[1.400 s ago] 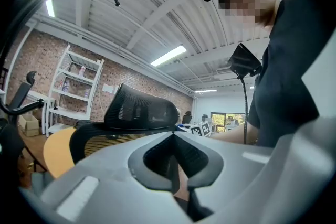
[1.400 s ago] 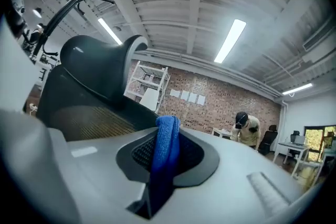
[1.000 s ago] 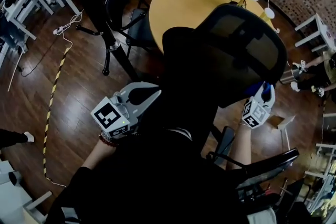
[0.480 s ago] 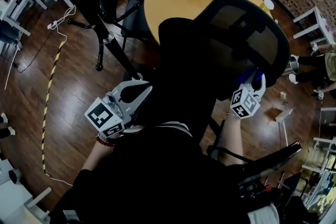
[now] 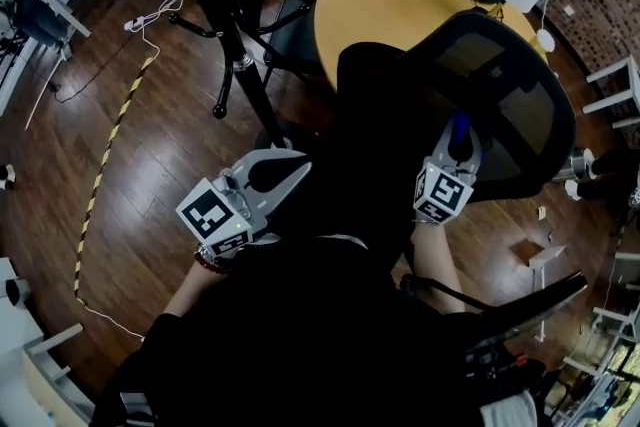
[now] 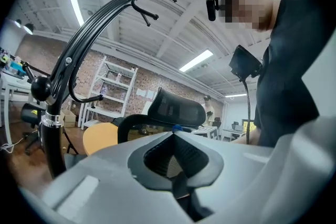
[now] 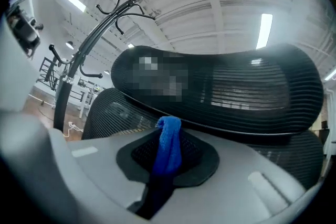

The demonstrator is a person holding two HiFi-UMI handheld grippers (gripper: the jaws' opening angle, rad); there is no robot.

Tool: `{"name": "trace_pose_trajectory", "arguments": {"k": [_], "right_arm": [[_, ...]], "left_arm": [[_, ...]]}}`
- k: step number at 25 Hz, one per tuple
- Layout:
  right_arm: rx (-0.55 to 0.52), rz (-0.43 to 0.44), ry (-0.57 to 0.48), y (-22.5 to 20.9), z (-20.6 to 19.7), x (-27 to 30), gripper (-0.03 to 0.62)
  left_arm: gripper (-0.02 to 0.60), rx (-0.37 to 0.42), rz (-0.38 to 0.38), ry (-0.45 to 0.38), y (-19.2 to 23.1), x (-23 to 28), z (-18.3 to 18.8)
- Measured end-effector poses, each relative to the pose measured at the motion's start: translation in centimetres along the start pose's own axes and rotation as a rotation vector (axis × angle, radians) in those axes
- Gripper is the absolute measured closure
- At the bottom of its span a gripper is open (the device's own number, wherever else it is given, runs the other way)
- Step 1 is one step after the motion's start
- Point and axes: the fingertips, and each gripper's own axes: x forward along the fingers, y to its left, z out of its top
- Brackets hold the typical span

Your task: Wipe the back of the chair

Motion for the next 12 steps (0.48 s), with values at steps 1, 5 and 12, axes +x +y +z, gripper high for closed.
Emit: {"name": "trace_pose_trajectory", "arguments": {"k": [1, 5, 12], "right_arm": [[0.016, 0.026, -0.005, 1.5, 0.5, 0.6, 0.56], [0.084, 0.126, -0.007, 7.2, 2.2, 2.9, 0.56], [0.137, 0.327, 0.003, 14.1, 4.8, 4.8, 0.56]], "left_arm": [[0.575, 0.001, 0.004, -0.003, 0.0, 0.0, 0.0], [0.575, -0.012, 0.008, -0.002, -0.1, 1.1, -1.0], [0.575, -0.005, 0.051, 0.0, -0.5, 2.9, -1.6]]}}
